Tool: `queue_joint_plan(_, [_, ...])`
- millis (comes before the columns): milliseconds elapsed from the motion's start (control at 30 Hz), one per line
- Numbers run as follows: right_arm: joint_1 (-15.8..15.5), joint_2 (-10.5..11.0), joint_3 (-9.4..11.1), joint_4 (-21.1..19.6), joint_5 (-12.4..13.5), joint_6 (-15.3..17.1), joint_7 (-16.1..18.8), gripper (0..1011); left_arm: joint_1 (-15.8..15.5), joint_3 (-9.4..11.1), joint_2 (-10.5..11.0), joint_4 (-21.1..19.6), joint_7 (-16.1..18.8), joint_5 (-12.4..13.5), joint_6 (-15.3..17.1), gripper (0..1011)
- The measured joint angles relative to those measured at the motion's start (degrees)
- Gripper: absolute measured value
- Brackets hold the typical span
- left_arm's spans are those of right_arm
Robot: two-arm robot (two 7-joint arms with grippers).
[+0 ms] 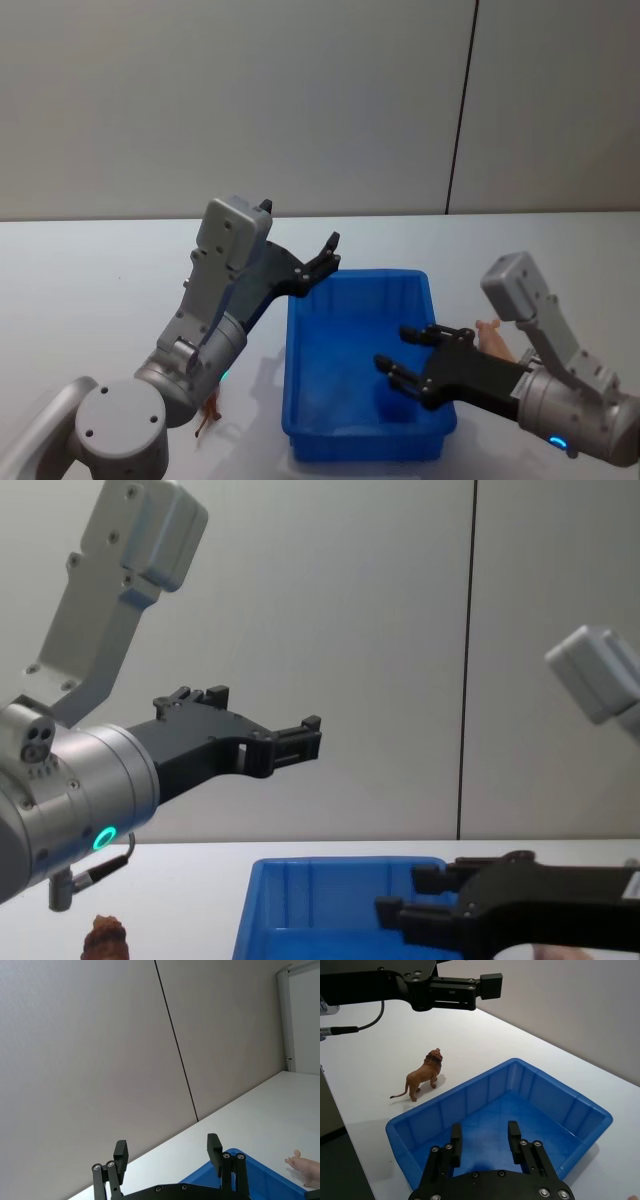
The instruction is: Pick up the two dolls from the table and place them into the box.
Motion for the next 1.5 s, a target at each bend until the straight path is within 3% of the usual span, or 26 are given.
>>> queue_joint_plan(267, [1.09, -1.0, -0.77, 1.38, -0.49, 0.06, 0.24, 747, 0.0, 0.0, 0.0, 0.0, 0.0, 0.0, 0.0, 1001])
queue_joint_plan(567, [1.11, -0.54, -0.29, 1.58, 0.44, 0.15, -1.74, 998, 0.0, 0.0, 0.0, 0.0, 0.0, 0.0, 0.0, 1001])
queue_joint_plan(1200, [-3.44, 4.32, 3.57, -0.62, 5.92, 1.34, -11.77, 1001, 0.0, 0.0, 0.0, 0.0, 0.0, 0.0, 0.0, 1001])
queue_joint_plan(1500, [-4.99, 5.72, 4.64, -0.68, 6.85, 2.48, -15.3, 1001, 0.0, 0.0, 0.0, 0.0, 0.0, 0.0, 0.0, 1001])
